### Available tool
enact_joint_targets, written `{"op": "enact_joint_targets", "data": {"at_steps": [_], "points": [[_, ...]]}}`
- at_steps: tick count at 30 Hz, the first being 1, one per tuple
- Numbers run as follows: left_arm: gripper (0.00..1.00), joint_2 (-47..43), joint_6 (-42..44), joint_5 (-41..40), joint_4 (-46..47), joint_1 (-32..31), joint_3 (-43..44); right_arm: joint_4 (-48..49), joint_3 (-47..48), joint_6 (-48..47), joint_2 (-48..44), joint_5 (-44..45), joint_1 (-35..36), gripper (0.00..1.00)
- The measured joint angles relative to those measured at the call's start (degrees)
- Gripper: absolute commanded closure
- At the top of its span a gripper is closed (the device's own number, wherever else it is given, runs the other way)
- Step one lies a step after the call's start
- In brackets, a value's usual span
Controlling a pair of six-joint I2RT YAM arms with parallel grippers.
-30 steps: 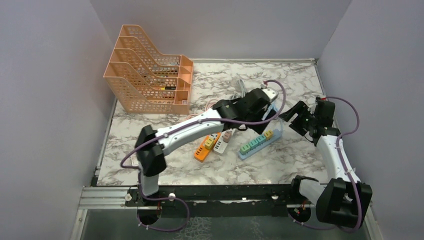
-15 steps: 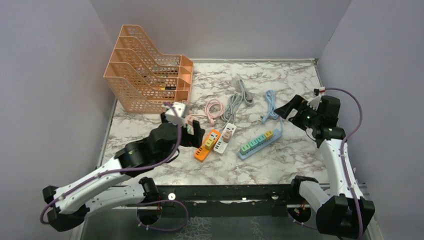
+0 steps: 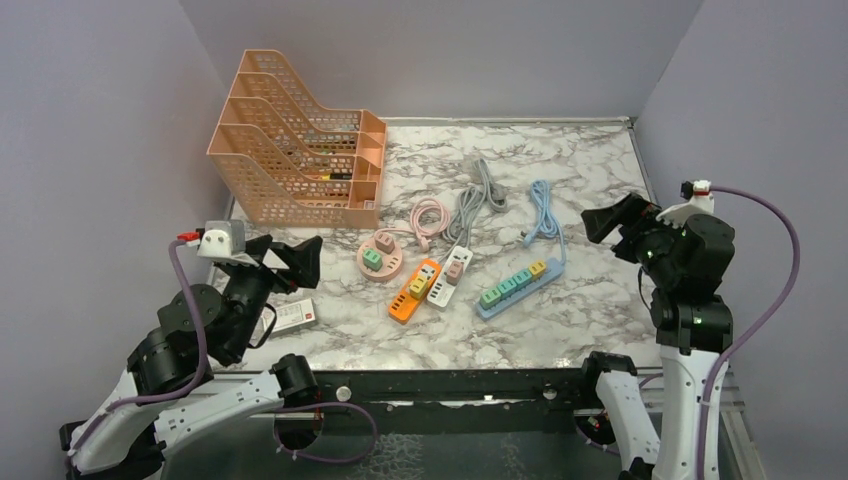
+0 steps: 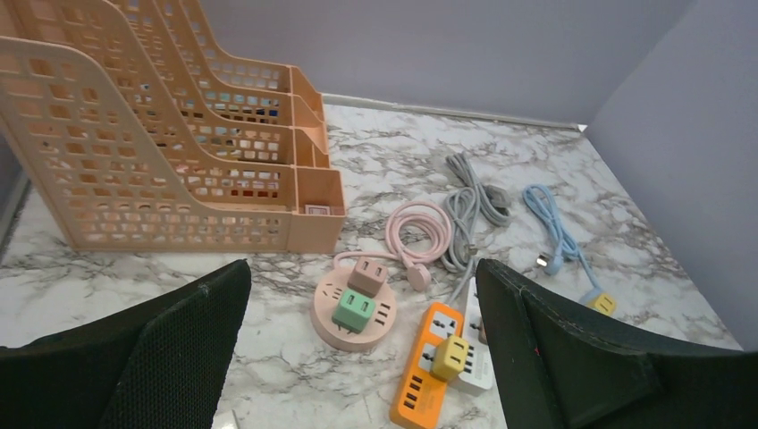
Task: Insert the plug
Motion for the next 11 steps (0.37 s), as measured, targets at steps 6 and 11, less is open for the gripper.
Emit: {"op": "enact_joint_targets", "data": {"at_steps": [6, 11], "points": [[0.01, 0.0, 1.2, -2.8, -2.1, 0.0, 0.7, -4.0, 0.7, 0.1, 0.0, 3.5, 0.0, 0.00], [0.01, 0.0, 1.2, -3.3, -2.8, 0.0, 0.7, -5.7, 1.3, 0.2, -0.1, 4.4, 0.0, 0.00]]}}
